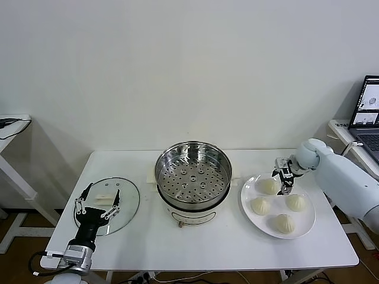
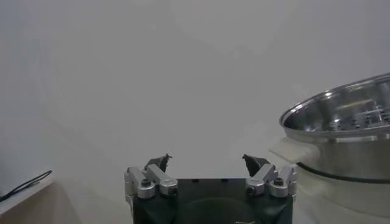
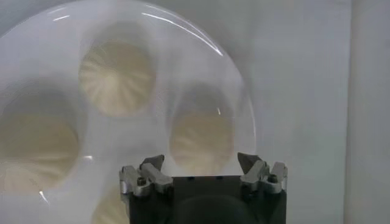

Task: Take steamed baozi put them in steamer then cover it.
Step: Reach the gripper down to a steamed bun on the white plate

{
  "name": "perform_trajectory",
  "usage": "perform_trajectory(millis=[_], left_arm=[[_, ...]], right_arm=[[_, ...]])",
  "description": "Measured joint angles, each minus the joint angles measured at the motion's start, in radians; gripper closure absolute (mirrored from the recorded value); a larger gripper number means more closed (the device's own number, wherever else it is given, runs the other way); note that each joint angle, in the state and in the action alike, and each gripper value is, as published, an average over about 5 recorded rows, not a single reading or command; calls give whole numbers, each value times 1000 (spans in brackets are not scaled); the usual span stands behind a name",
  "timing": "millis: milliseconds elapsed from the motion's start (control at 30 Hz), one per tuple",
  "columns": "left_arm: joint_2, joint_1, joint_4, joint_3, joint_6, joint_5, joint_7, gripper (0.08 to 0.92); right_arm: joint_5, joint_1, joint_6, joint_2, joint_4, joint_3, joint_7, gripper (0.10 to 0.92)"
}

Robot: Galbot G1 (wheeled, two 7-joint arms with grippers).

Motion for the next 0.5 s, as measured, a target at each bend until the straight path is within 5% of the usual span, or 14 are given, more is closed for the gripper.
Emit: perform_trajectory(millis=[300,500], left_arm=[[-4,4,-2,-5,-1,4,-2,177],[-6,5,-3,-4,-4,6,-2,177]], right_arm=[[-27,-6,6,26,-22,8,1,204],[-39,-10,10,32,-26,14,7,289]])
